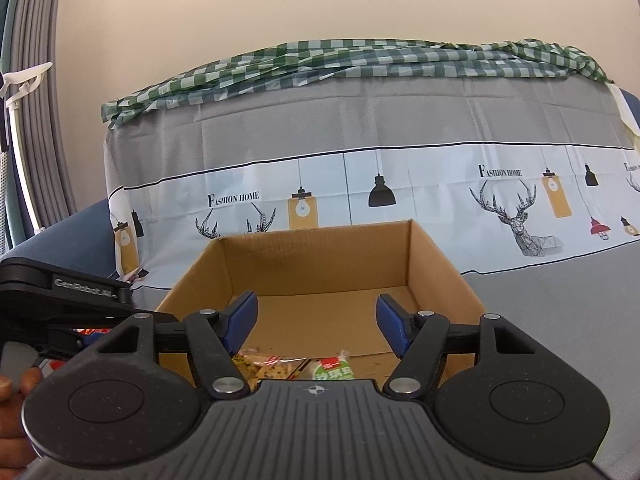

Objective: Organize snacks
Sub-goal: 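Withdraw both open tools from above the box, then grasp the silver foil stick with the right tool while the left tool grasps the yellow cone snack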

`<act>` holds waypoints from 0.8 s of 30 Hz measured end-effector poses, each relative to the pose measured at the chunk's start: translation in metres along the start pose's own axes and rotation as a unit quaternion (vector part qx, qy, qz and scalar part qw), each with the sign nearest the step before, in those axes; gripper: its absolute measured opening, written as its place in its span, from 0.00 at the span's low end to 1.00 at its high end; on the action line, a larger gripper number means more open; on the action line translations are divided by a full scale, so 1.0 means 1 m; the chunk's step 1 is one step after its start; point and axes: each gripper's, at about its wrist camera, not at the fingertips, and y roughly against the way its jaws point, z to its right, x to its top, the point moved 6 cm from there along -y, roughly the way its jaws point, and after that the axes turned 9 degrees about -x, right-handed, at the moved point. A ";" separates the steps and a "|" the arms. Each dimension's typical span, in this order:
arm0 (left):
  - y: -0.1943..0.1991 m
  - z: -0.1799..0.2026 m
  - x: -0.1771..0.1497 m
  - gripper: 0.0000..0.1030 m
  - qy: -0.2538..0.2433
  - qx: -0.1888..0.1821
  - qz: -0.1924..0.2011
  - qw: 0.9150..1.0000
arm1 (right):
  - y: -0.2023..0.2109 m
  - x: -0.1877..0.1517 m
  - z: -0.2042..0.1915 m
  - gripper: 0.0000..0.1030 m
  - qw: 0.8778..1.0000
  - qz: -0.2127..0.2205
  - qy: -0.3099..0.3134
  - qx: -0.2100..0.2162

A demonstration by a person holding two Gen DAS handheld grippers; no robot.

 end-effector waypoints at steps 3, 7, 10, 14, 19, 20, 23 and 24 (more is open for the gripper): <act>-0.001 -0.001 0.001 0.56 0.002 -0.004 -0.002 1.000 | -0.001 0.000 -0.002 0.66 1.000 0.000 0.006 0.003; 0.004 -0.007 0.004 0.56 0.009 -0.014 -0.002 1.000 | -0.003 0.000 -0.004 0.66 1.000 -0.001 0.009 0.004; 0.015 -0.012 0.007 0.56 0.007 -0.020 0.004 1.000 | -0.004 0.000 -0.006 0.66 1.000 -0.003 0.011 0.005; 0.029 -0.020 0.011 0.56 -0.008 -0.027 0.008 1.000 | -0.001 0.000 -0.014 0.66 1.000 -0.001 0.017 0.009; 0.050 -0.037 0.018 0.56 -0.023 -0.026 0.013 0.999 | 0.006 0.003 -0.026 0.66 1.000 0.003 0.020 0.015; 0.054 -0.042 0.020 0.56 -0.023 -0.026 0.013 0.999 | 0.006 0.003 -0.029 0.66 1.000 0.001 0.017 0.018; 0.065 -0.060 0.024 0.56 -0.018 -0.019 0.015 1.000 | 0.008 0.003 -0.039 0.60 1.000 -0.003 0.015 0.026; 0.069 -0.067 0.025 0.56 -0.016 -0.017 0.017 1.000 | 0.009 0.003 -0.043 0.57 0.999 -0.004 0.016 0.031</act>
